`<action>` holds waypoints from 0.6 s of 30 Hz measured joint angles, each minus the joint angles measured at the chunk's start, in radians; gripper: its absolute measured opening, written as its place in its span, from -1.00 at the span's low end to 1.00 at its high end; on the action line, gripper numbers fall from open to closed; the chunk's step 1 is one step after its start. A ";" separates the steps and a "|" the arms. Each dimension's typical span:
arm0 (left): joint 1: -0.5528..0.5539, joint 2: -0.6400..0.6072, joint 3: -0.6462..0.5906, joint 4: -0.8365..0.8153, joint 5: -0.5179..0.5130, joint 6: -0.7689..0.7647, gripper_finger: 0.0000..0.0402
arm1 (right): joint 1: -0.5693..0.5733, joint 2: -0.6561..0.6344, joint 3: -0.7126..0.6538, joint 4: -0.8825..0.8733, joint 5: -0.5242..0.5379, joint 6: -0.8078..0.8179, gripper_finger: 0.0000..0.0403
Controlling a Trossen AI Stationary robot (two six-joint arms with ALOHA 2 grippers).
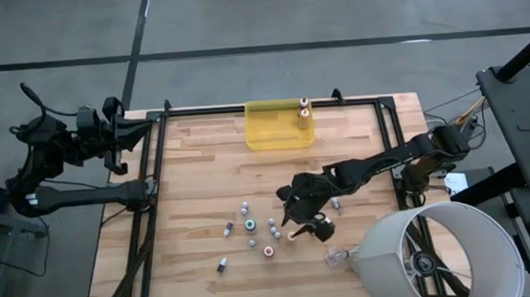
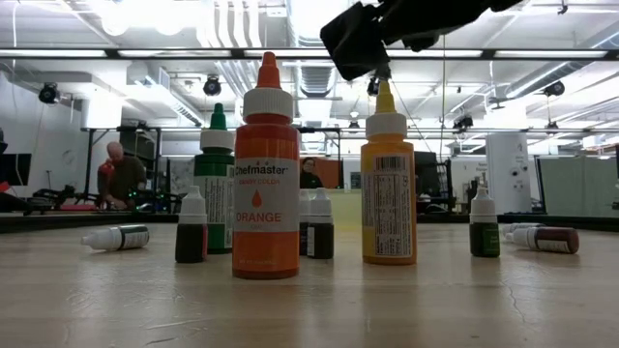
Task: Pick & Place food coloring
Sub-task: Put the large yellow food coloring bottle into the yellow bin
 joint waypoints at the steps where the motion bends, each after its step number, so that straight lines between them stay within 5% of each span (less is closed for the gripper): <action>1: 0.000 0.000 0.000 0.000 0.000 0.000 -1.00 | 0.000 0.009 0.005 -0.003 0.000 0.000 -0.03; 18: 0.000 0.000 0.000 0.000 0.000 0.000 -1.00 | 0.003 0.094 0.030 -0.134 -0.012 -0.045 -0.03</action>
